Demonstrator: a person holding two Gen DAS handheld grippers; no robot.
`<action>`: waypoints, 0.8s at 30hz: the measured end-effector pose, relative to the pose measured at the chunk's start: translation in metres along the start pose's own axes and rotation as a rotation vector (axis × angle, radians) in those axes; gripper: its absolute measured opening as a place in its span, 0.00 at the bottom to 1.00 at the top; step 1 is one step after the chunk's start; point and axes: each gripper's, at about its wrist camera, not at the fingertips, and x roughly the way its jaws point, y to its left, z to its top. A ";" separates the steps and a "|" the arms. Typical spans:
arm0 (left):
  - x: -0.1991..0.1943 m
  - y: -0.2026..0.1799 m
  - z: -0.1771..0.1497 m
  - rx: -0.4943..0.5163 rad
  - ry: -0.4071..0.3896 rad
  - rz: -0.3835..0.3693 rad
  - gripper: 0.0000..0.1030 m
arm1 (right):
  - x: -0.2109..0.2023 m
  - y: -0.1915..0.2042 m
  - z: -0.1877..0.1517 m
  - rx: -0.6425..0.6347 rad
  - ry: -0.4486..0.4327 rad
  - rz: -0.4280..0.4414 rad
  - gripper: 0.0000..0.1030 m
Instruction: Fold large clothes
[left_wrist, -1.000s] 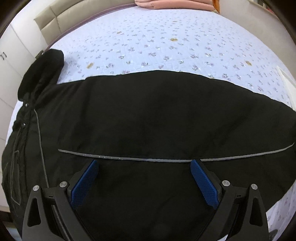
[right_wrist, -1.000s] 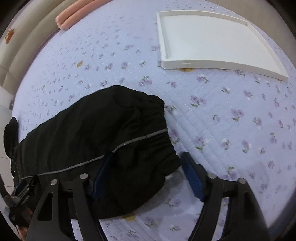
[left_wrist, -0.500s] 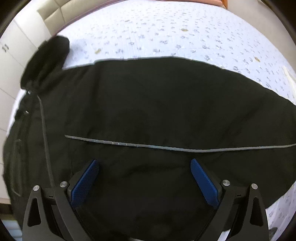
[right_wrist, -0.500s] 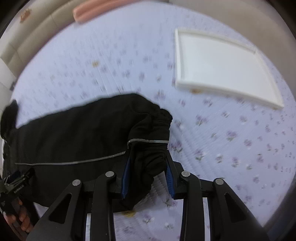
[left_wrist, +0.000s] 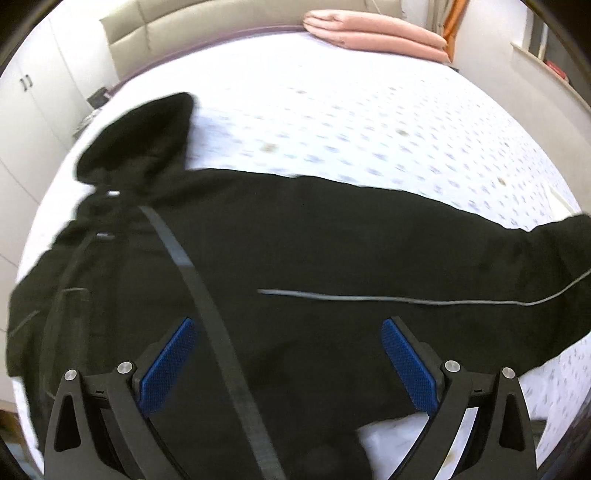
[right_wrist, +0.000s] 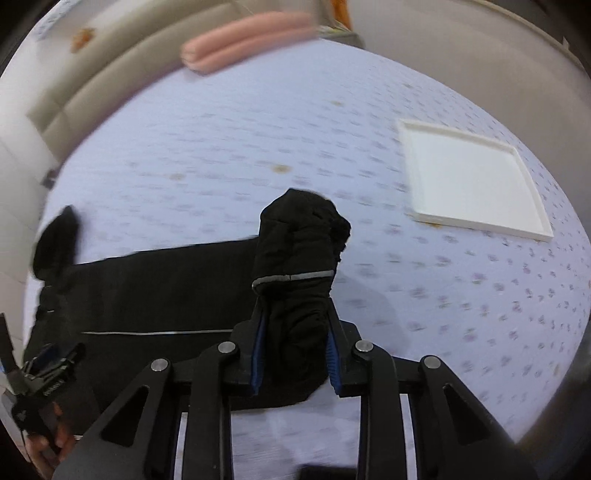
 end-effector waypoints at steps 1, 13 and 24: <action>-0.007 0.021 -0.001 -0.005 -0.005 0.014 0.98 | -0.005 0.025 -0.004 -0.014 -0.008 0.028 0.29; -0.047 0.258 -0.029 -0.124 0.010 0.173 0.98 | -0.015 0.328 -0.078 -0.338 0.008 0.202 0.26; -0.036 0.395 -0.069 -0.287 0.073 0.207 0.98 | 0.028 0.525 -0.154 -0.527 0.132 0.212 0.07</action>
